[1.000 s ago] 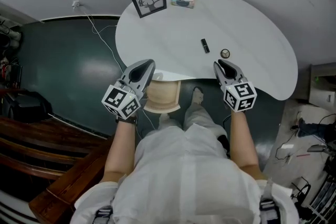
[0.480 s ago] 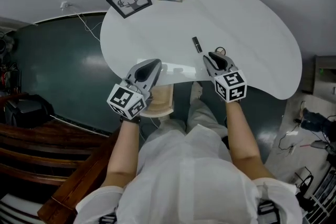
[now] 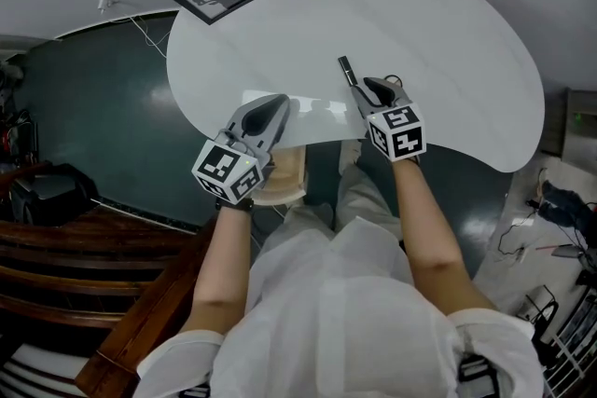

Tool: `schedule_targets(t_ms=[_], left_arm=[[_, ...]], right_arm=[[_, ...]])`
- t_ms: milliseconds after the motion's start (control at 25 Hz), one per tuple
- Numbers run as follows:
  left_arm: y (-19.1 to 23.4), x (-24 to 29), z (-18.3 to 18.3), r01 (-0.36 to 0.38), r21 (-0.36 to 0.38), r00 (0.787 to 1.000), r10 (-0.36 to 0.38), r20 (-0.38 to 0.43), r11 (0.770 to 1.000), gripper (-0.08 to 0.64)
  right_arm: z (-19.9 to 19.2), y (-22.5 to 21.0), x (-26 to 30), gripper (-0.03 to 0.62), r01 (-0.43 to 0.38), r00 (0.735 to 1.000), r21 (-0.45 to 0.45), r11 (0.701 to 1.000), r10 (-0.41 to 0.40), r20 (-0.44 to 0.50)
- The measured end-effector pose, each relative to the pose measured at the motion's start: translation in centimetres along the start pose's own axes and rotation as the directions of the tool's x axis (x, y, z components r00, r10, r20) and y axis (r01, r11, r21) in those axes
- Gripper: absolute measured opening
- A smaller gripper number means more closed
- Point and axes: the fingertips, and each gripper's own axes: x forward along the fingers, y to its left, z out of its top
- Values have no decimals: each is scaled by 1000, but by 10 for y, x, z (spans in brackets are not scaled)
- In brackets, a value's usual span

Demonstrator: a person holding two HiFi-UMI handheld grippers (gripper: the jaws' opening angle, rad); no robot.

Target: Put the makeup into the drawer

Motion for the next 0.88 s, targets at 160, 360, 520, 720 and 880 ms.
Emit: schedule_targets(t_ms=[160,360,520,720,880], left_arm=[[2,4,-3,-4,-5,1000,4,-5,1000,21],[5,7,-3,-6,-13,1000,6,-6,1000,21],[8,6,-4,-10,-19,1000,10,-4,1000,21],[10,4,-4,-13,-26,1000,13,-2,1000,21],[12,0,-5,-19,-32,1000,19,0,999,21]], right_arm=[[-8,-1,14,100,5,999,1,1000,-5,-51],[-18,-2,26,100,13,995,-2,1000,-13,-104],[-24,-1,32,100,17,991,-9,1000,-18,-134],[-28,-1,37,100,30,986,-20,999,-33,-162],[-31,-2,40,98,38,983,-32,999,-44,-179]])
